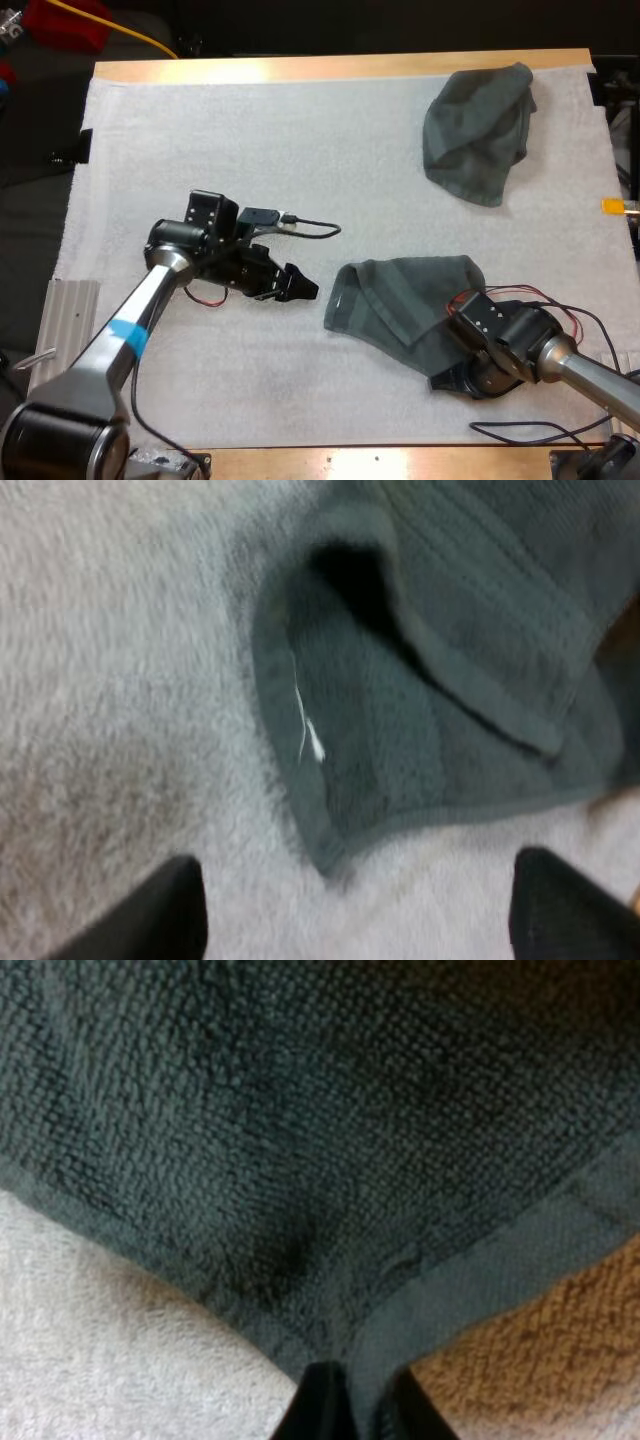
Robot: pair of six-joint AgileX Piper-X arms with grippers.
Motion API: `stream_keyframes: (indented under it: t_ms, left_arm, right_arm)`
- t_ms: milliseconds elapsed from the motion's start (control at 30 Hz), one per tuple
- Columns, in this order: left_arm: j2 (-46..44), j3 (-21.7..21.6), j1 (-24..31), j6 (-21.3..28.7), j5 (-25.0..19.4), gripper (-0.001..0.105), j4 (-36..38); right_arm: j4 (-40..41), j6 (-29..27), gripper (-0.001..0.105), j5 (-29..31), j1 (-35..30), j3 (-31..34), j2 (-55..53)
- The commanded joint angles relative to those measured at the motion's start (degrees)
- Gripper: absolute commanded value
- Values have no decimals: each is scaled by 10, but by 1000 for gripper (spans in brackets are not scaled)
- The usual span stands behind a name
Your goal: Pick towel from pile, fold and stack
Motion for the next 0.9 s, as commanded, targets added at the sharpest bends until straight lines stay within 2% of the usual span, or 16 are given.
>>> stream_keyframes:
  t_ms: [0, 167, 300, 400, 533, 600, 733, 867]
  left_arm:
    - [8, 0, -10, -6, 12, 62, -8]
    - [46, 0, -54, -6, 11, 62, -23]
    - [70, 0, -86, -6, -34, 62, -31]
    - [82, 0, -95, -8, -58, 62, -35]
    - [92, 0, -95, -21, -58, 62, -39]
    - [98, 0, -95, -22, -46, 62, -39]
    - [111, 0, -95, -22, 17, 62, -34]
    - [115, 0, -97, -41, 27, 62, -29]
  right_arm:
    - [4, 2, 3, 2, 1, -2, 3]
    - [4, 5, 3, 4, 1, -2, 3]
    - [4, 6, 3, 4, 1, -2, 3]
    - [4, 6, 3, 4, 1, -2, 3]
    - [4, 6, 3, 4, 1, -2, 3]
    - [4, 6, 3, 4, 1, -2, 3]
    - [2, 6, 3, 4, 1, -2, 3]
    - [-5, 15, 3, 4, 1, -2, 3]
